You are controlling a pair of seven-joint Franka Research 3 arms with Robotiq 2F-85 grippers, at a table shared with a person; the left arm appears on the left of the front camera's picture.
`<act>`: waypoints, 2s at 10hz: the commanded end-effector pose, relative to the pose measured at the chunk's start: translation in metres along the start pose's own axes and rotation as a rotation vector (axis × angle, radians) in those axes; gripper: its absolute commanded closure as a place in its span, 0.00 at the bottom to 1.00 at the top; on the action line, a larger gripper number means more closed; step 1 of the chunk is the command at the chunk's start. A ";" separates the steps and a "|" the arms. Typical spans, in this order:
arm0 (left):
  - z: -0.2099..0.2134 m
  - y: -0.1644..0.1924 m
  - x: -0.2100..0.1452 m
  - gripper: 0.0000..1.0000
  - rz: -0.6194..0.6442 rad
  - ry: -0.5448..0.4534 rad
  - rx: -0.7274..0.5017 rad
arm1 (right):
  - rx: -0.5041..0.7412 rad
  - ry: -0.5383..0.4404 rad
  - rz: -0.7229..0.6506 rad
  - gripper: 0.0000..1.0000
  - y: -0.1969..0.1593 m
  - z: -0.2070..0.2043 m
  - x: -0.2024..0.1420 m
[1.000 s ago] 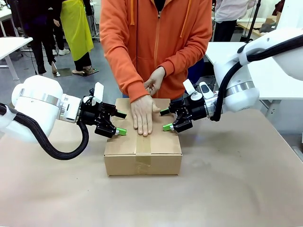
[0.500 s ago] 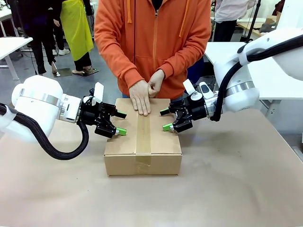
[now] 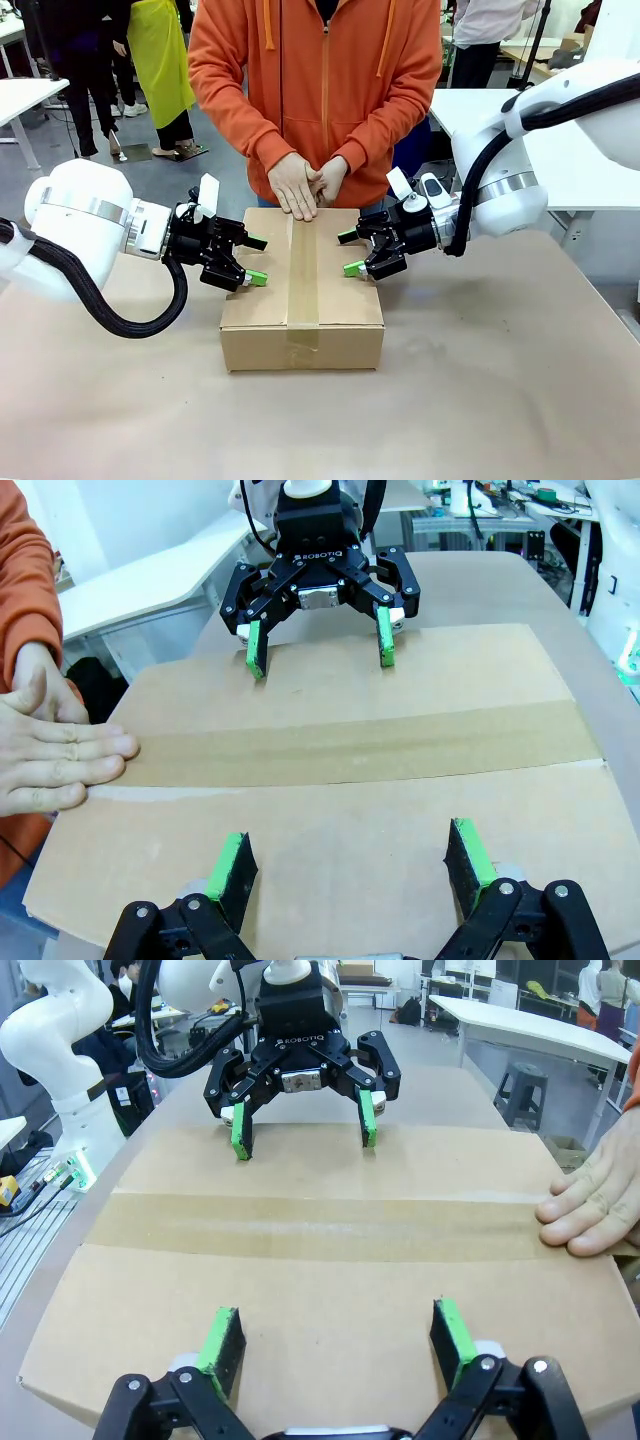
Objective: Pack the gift set into the box.
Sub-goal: Press and hold the closed box until the human finishes sealing it.
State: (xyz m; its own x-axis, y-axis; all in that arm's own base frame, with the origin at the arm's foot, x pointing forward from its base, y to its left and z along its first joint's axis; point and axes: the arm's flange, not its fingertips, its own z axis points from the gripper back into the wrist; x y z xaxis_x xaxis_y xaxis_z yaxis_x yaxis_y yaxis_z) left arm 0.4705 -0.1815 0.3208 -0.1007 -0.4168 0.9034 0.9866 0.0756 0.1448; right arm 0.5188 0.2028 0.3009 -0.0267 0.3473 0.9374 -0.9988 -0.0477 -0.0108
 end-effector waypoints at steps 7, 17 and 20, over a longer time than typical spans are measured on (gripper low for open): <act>0.000 -0.002 -0.003 0.00 -0.012 -0.005 0.004 | -0.003 0.009 0.003 0.00 0.001 -0.002 -0.001; 0.089 -0.003 0.014 0.00 -0.078 -0.276 0.123 | -0.128 -0.228 0.052 0.00 0.028 0.087 0.023; 0.239 -0.020 -0.048 0.00 0.007 -0.577 0.463 | -0.464 -0.603 0.037 0.00 0.086 0.214 -0.020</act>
State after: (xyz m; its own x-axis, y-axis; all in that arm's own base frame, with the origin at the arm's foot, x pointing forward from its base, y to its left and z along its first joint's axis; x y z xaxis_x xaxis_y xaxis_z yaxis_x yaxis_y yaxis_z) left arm 0.4356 0.0167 0.3965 -0.2555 0.0370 0.9661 0.8818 0.4187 0.2171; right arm 0.4643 0.0129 0.3801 -0.0766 -0.1118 0.9908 -0.9562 0.2897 -0.0412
